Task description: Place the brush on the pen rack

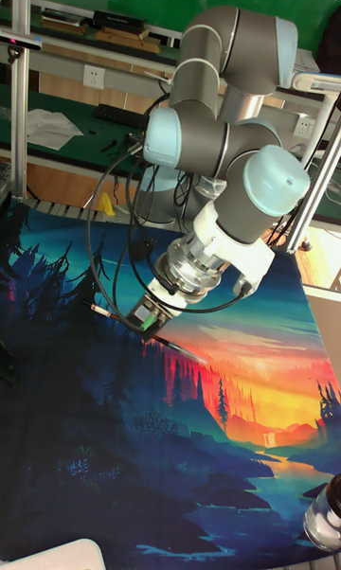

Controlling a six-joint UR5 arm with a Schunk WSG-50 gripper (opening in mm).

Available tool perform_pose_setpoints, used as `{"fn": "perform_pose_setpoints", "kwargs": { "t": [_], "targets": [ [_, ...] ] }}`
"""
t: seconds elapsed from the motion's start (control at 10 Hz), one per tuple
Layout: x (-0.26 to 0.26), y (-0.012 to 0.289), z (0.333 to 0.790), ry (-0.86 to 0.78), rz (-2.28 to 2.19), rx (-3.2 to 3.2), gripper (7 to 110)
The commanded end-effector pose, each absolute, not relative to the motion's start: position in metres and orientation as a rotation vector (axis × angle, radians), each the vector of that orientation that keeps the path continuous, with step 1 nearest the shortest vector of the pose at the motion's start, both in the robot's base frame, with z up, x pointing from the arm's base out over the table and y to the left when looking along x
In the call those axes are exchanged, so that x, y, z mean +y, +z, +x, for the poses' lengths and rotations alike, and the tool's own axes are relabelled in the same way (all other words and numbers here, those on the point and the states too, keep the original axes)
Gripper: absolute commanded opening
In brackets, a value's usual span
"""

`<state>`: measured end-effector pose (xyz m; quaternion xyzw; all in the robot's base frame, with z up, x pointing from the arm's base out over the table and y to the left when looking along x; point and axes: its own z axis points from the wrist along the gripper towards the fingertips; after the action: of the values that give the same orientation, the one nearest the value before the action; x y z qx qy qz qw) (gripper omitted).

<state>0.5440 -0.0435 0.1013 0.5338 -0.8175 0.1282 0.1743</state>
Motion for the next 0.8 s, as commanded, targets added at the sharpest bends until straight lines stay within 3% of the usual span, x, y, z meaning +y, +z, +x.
{"fn": "perform_pose_setpoints", "kwargs": {
  "t": [0.0,0.3,0.5,0.7],
  "targets": [
    [-0.078,0.119,0.542,0.515,1.454,-2.21,7],
    [-0.116,0.167,0.546,0.696,1.473,-2.003,7],
    [-0.131,0.205,0.539,0.736,1.456,-1.93,7],
    [-0.132,0.217,0.536,0.73,1.484,-1.917,7]
  ]
}}
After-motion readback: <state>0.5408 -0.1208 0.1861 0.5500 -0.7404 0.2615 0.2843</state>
